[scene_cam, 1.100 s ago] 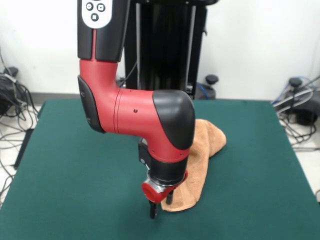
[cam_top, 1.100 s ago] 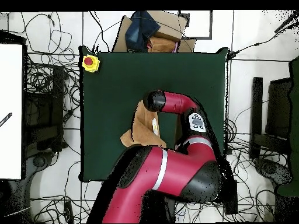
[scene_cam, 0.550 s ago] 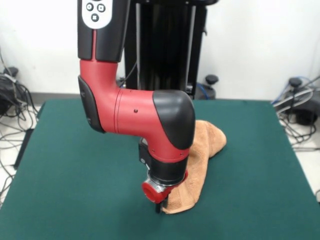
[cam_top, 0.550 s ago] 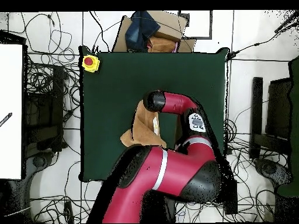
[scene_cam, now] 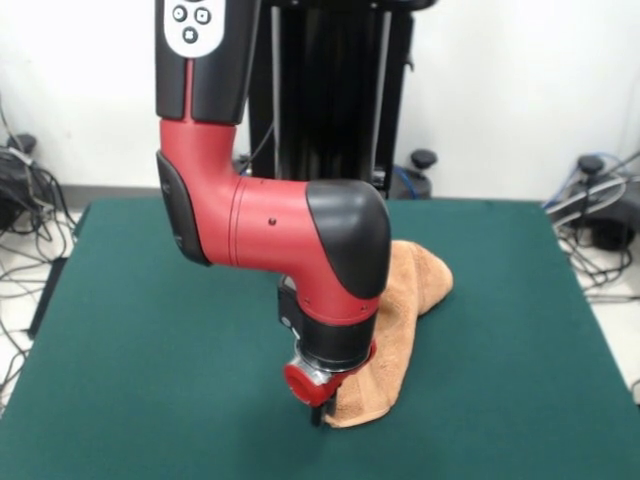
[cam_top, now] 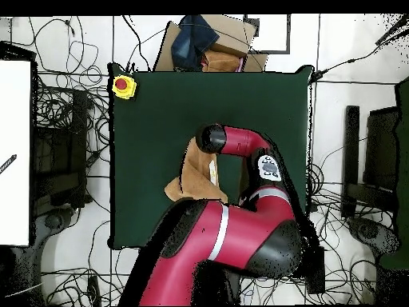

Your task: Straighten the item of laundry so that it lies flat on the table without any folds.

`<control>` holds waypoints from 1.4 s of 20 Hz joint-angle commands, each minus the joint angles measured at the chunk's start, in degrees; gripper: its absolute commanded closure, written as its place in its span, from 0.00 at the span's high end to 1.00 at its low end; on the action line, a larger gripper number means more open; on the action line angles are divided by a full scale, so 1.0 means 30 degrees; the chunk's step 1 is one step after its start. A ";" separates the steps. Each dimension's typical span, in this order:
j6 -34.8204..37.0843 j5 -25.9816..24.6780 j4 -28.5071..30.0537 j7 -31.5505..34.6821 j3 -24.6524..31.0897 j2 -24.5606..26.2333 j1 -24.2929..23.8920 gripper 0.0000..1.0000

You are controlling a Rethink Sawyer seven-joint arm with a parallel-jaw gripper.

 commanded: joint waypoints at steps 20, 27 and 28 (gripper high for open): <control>-0.1448 -0.0666 0.7800 0.4424 -0.0418 -0.6412 0.0892 0.00; -0.1625 -0.0607 0.7553 0.4168 -0.0401 -0.6227 0.0914 0.00; -0.1499 -0.0683 0.7392 0.4019 -0.0454 -0.6116 0.0957 0.00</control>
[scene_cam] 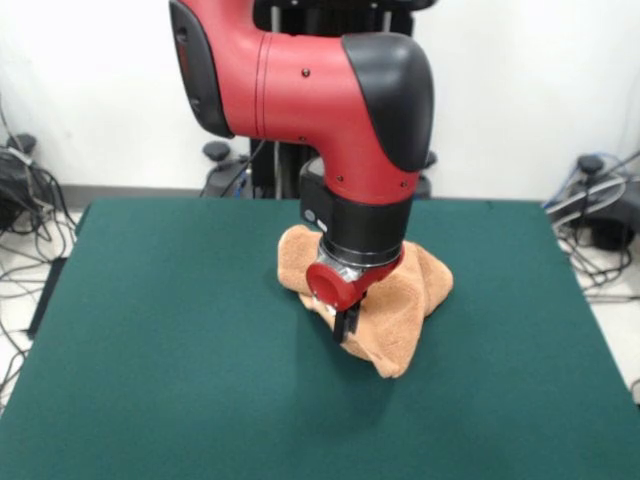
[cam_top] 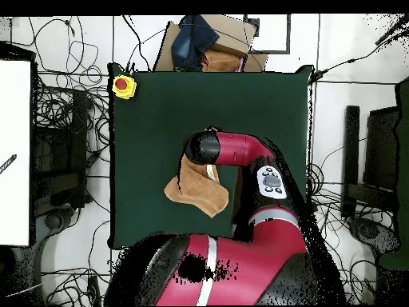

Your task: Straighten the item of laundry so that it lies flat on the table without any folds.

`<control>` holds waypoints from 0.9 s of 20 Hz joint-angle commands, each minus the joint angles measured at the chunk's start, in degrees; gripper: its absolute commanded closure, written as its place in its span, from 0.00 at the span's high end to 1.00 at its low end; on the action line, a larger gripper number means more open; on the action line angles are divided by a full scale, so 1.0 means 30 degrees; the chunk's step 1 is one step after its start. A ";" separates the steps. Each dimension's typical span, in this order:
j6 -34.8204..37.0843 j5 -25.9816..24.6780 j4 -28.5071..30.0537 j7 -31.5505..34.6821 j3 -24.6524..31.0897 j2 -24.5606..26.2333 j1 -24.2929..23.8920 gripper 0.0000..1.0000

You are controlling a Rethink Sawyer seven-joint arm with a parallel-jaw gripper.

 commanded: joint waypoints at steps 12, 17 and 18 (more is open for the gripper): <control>-0.0678 -0.1072 0.5466 0.3156 0.0524 -0.3954 -0.0725 0.00; -0.0487 -0.1005 0.8084 0.3166 0.0579 -0.7207 -0.0873 0.00; -0.0494 -0.1072 0.8274 0.3214 0.0446 -0.7616 -0.0748 0.00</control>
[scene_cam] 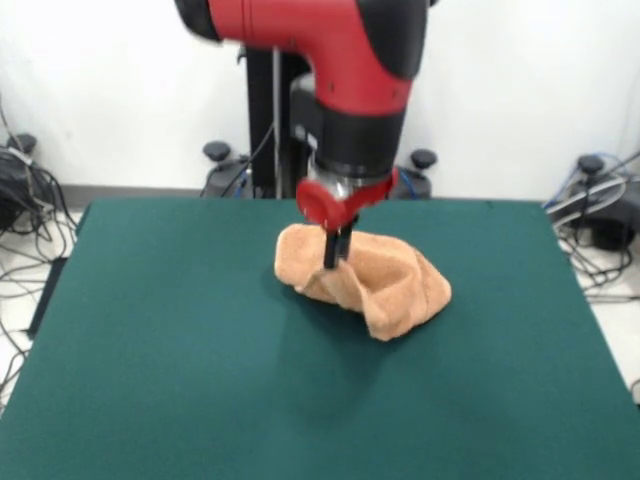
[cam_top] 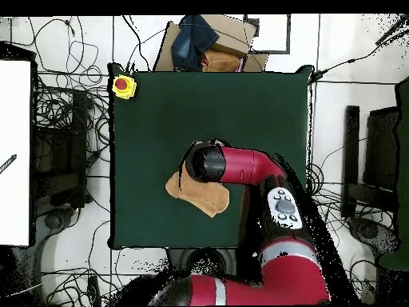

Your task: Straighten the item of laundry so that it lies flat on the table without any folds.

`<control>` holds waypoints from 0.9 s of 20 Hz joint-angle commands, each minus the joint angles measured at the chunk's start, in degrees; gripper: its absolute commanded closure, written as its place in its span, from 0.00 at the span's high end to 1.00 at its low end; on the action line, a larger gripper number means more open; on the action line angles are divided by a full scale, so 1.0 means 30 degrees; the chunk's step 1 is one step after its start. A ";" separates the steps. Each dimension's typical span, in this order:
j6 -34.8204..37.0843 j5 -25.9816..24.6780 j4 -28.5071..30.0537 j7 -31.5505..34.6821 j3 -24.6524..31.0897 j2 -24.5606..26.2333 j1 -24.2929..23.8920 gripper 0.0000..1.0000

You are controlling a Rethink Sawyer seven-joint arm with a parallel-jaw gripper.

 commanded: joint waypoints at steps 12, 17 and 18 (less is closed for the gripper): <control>0.1085 -0.0230 0.6337 0.2116 0.0929 -0.7890 -0.0742 0.00; 0.2203 -0.0014 0.6930 0.1373 0.1138 -0.9401 -0.1100 0.00; 0.2324 -0.0021 0.6998 0.1292 0.1151 -0.9584 -0.1147 0.00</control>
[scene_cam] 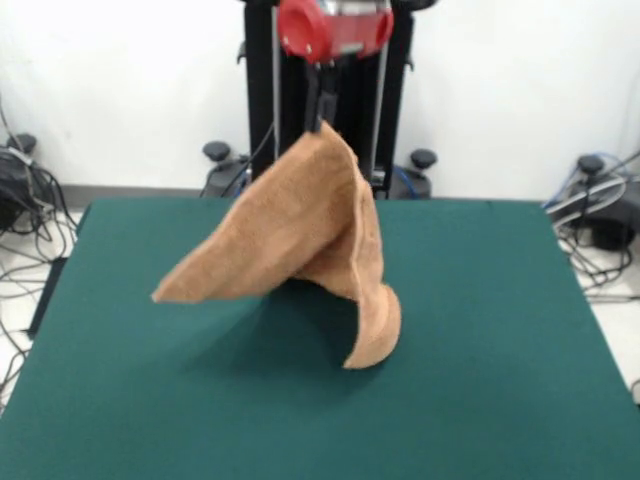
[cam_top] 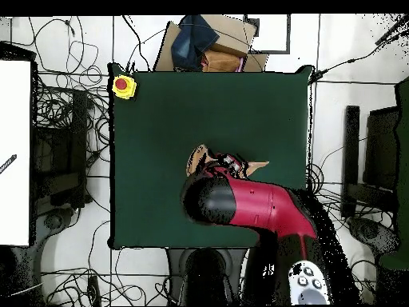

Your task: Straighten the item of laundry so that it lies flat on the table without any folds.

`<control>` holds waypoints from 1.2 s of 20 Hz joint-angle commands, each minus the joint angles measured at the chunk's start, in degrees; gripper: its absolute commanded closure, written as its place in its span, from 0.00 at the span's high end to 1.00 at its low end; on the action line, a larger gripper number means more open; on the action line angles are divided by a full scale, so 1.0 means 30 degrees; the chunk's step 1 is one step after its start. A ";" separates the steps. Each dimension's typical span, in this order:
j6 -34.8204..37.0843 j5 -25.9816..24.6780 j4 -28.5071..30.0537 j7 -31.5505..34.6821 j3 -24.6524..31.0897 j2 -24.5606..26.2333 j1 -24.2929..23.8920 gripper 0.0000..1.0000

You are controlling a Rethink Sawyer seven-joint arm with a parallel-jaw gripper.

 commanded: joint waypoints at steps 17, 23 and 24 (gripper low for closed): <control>-0.0759 -0.1729 0.0698 0.4279 -0.0556 0.0838 0.1600 0.00; 0.0935 -0.0827 0.1913 0.2224 0.0727 -0.1421 -0.0006 0.00; 0.1163 -0.0709 0.2157 0.1939 0.0842 -0.1790 -0.0251 0.00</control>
